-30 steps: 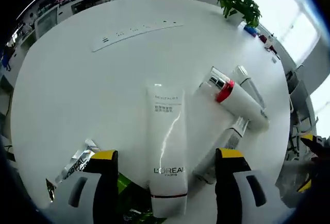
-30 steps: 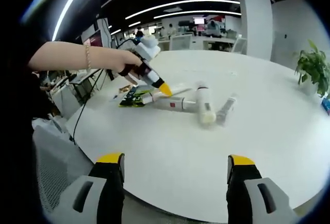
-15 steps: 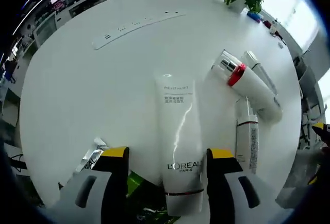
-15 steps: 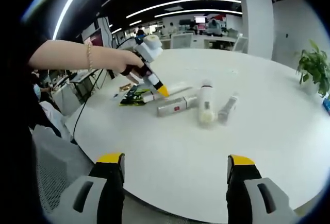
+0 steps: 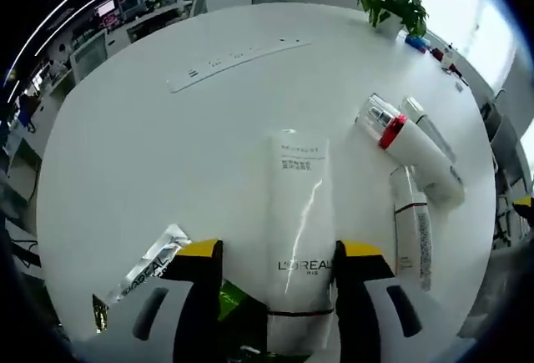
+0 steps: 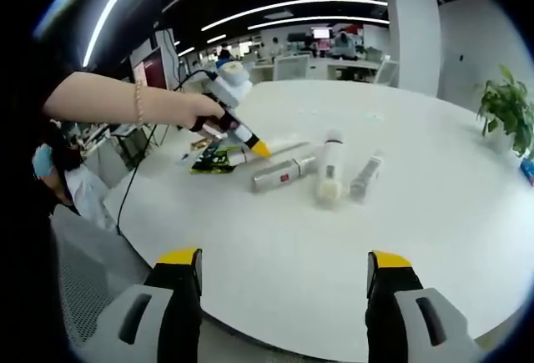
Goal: Arrange the skincare products in the storage area until every visible bottle or jar stands upright without overlapping.
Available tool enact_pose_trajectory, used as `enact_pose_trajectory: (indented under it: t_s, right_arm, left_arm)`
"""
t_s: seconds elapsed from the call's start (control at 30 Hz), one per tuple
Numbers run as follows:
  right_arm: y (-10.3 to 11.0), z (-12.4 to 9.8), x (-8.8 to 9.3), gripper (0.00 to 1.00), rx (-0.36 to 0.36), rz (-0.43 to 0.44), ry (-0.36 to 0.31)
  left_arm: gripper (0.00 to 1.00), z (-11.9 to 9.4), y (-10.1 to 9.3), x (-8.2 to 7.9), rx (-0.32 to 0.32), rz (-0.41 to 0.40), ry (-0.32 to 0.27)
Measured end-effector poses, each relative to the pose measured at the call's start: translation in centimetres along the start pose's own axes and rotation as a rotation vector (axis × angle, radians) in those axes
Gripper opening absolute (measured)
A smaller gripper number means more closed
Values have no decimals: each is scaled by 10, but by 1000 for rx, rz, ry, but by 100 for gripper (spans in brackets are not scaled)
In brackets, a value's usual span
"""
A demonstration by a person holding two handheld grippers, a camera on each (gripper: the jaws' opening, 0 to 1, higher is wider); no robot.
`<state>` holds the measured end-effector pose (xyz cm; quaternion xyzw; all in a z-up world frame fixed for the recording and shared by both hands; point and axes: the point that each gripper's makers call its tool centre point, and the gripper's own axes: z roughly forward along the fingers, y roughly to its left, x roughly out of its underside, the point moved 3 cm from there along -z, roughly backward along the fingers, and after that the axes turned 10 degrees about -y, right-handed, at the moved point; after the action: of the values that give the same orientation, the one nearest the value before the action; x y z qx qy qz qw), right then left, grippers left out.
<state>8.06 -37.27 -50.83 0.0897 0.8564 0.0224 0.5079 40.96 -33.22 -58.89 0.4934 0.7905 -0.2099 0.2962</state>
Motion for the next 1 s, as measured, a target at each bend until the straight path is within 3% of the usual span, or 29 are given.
enact_pose_trajectory:
  t_s: [0.07,0.1,0.3,0.57,0.63,0.73,0.8,0.97,1.0]
  right_arm:
    - [1,0,0,83,0,-4,2]
    - [1,0,0,83,-1,-5,3]
    - [2,0,1,83,-8,-4,6]
    - [11,2,2,78,-69,1,40]
    - [13,3,0,78,-75,25,32]
    - [15,8,-9,77,-76,123,-31]
    - [19,9,-13,76,-84,192,-64]
    - [32,10,-18,75,-123,218,-78]
    - [41,9,-26,74,-151,264,-99]
  left_arm:
    - [37,1,-6,3,30,2,-8]
    - [38,4,3,-1,-21,34,-28]
    - [36,1,1,0,-7,42,-37]
    - [35,-6,-9,8,28,-86,-60]
    - [34,-12,-12,9,31,-86,-72]
    - [34,-22,-17,7,40,-104,-98]
    - [34,-16,-13,7,42,-110,-115]
    - [34,-38,-16,16,39,-133,-158]
    - [34,-40,-16,17,37,-139,-160]
